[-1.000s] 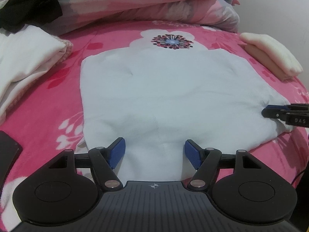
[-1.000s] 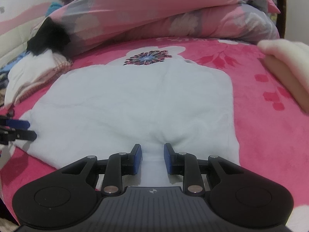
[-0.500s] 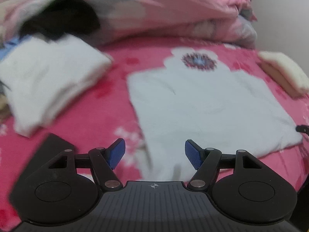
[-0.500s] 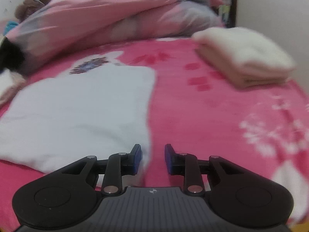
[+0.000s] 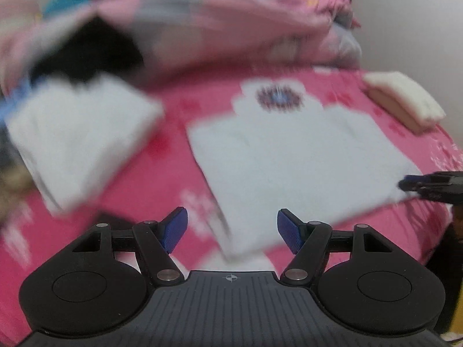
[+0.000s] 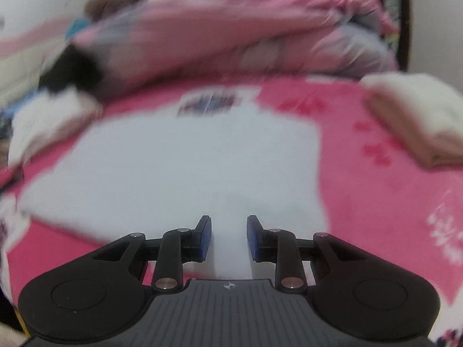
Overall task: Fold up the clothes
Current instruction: 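Move both open grippers to the side edge of the white shirt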
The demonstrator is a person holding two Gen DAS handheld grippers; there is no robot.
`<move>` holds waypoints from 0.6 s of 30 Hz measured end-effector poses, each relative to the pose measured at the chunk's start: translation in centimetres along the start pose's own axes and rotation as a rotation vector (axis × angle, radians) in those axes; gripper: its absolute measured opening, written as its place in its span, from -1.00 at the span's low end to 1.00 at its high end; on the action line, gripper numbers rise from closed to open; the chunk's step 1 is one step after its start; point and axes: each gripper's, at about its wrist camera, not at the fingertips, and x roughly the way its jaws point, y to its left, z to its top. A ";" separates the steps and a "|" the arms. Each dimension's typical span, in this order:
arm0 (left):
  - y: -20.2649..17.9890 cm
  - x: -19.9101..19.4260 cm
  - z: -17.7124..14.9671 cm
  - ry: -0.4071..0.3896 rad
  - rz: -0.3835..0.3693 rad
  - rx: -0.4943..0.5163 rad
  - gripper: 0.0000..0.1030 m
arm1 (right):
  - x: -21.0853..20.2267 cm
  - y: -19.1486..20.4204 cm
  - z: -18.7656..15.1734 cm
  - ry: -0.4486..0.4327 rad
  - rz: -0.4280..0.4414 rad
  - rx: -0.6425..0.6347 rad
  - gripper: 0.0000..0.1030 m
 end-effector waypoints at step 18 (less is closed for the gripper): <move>5.9 1.4 -2.9 -0.035 -0.023 -0.268 0.33 | 0.2 22.7 -1.1 -0.200 0.271 -0.724 -0.23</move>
